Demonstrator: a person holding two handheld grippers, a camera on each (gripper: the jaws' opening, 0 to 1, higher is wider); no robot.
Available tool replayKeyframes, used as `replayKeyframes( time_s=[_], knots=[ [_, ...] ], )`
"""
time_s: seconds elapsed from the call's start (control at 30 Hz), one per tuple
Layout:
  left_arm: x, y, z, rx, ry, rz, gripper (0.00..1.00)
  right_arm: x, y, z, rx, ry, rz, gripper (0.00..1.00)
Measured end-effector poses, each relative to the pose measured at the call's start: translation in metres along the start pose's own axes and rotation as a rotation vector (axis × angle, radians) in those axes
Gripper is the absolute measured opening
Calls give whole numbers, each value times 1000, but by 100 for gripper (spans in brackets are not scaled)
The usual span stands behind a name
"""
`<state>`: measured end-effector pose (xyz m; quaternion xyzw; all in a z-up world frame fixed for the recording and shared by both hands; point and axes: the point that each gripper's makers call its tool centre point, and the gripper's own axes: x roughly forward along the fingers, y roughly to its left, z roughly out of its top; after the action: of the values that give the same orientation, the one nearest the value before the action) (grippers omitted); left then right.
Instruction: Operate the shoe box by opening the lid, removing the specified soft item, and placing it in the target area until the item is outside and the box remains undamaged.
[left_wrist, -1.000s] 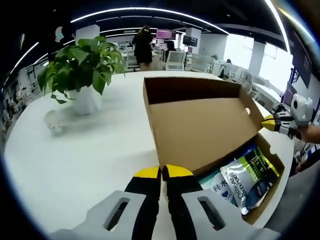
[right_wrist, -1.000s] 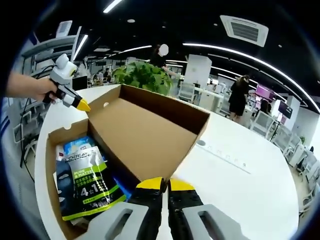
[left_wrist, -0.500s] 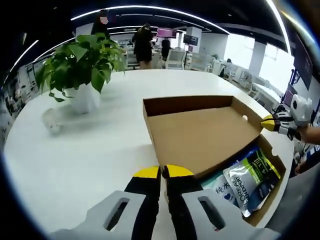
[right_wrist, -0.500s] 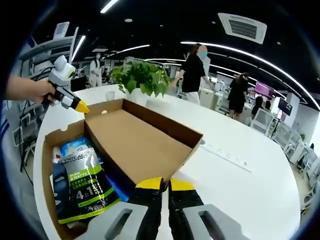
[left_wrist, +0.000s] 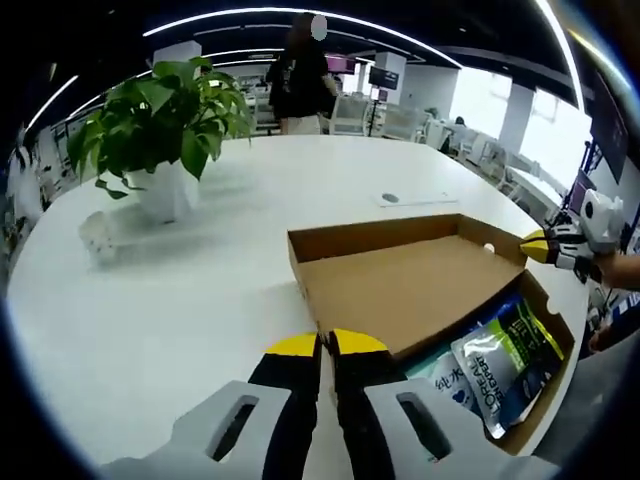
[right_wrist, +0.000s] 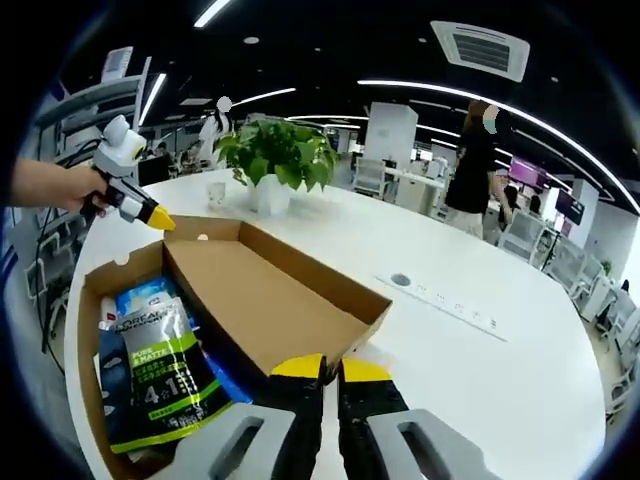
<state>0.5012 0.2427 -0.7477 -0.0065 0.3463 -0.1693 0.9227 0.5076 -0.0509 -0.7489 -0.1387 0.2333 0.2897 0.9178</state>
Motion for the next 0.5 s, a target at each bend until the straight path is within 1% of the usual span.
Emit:
replayKeyframes(
  time_s=[0.17,0.5],
  knots=[
    [2,1,-2,-20,5,6,2,2,-1,-1,10,3,2,0],
    [2,2,-3,-52,-3,15,1,4,-1,-1,19,5,4,0]
  ],
)
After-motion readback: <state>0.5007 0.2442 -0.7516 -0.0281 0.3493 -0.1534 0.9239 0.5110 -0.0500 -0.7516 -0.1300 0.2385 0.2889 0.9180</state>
